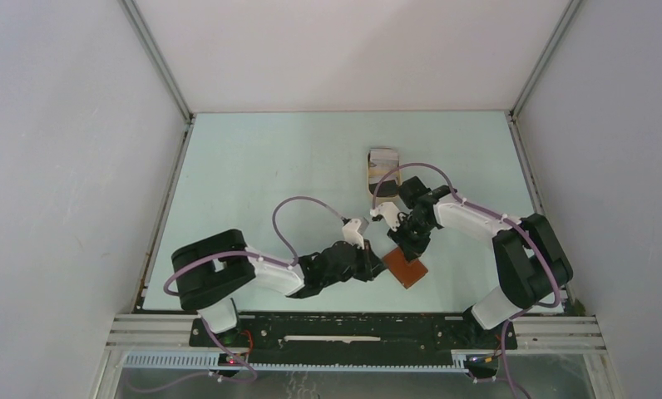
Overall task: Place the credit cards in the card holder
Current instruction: Close the card holder at the center of the board, then reset both arms
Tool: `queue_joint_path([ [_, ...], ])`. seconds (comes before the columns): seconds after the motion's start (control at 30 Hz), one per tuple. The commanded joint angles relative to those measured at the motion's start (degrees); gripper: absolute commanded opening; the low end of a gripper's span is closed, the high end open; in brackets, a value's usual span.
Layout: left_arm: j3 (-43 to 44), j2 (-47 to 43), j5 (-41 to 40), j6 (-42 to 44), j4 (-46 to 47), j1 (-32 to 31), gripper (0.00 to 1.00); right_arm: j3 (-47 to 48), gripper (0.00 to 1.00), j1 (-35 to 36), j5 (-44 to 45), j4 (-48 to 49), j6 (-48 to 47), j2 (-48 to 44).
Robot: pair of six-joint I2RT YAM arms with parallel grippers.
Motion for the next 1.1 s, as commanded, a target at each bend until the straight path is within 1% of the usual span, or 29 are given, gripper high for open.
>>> queue_joint_path([
  [0.0,-1.98,-4.11,-1.11,1.52,2.94,-0.06,0.04,-1.05,0.19,0.93,0.09,2.34,-0.33,0.53],
  [0.13,-3.24,-8.18,-1.4,4.18,1.7,-0.06,0.05,-0.6,0.29,0.04,-2.88,1.17,-1.59,-5.22],
  [0.23,-3.81,-13.76,-2.55,7.3,-2.5,-0.06,0.09,-0.42,0.34,-2.19,-6.48,-0.06,-2.95,-12.01],
  [0.27,-3.83,-16.24,-3.33,9.34,-4.96,-0.06,0.11,-0.37,0.35,-3.44,-8.02,-0.31,-3.36,-14.51],
  [0.33,-3.0,-22.07,-5.52,13.77,-11.97,-0.06,0.19,-0.24,0.39,-6.83,-10.7,-0.6,-4.1,-20.57],
  [0.37,-1.88,-25.05,-7.16,16.13,-16.41,-0.06,0.24,-0.17,0.42,-8.91,-11.88,-0.6,-4.68,-23.7],
  [0.4,-0.53,-28.15,-8.98,18.66,-21.18,-0.06,0.3,-0.13,0.47,-10.9,-12.83,-0.39,-5.11,-27.1],
  [0.43,1.31,-31.02,-11.02,20.84,-26.22,0.01,0.38,0.01,0.54,-13.19,-13.53,0.01,-5.5,-31.48],
  [0.5,5.06,-35.88,-13.92,24.68,-35.57,0.84,0.53,0.73,0.75,-17.69,-15.58,0.49,-6.64,-37.83],
  [0.53,7.08,-38.59,-14.19,25.95,-38.95,1.66,0.59,1.06,0.91,-20.03,-16.58,0.79,-6.88,-40.67],
  [0.57,8.74,-40.39,-13.6,26.91,-41.61,3.02,0.65,1.22,0.98,-22.01,-16.93,1.68,-6.26,-43.64],
  [0.63,12.05,-43.62,-8.52,27.54,-44.99,7.26,0.76,2.79,1.0,-26.02,-16.04,3.7,-2.47,-47.56],
  [0.67,13.2,-45.15,-5.16,27.11,-46.32,10.02,0.79,4.52,1.0,-27.17,-15.99,3.04,-1.38,-48.25],
  [0.7,14.19,-46.56,-1.21,26.59,-47.44,12.48,0.86,6.7,1.0,-28.15,-16.04,1.65,0.2,-48.32],
  [0.8,16.64,-50.76,5.13,24.67,-50.21,19.64,0.97,11.19,1.0,-30.99,-17.44,0.67,6.43,-48.76],
  [0.83,17.15,-52.52,5.55,24.03,-51.1,22.06,0.99,11.73,1.0,-31.29,-17.07,1.79,9.46,-49.29],
  [0.9,18.42,-55.76,4.68,23.94,-53.19,24.39,1.0,12.73,1.0,-31.58,-15.63,3.99,15.34,-50.15],
  [1.0,20.64,-60.52,0.08,24.99,-58.16,25.21,1.0,15.65,1.0,-31.77,-15.49,4.46,21.25,-49.55],
  [1.07,22.26,-62.45,-2.33,25.5,-61.45,25.28,1.0,17.03,1.0,-31.78,-17.03,4.34,23.18,-49.45],
])
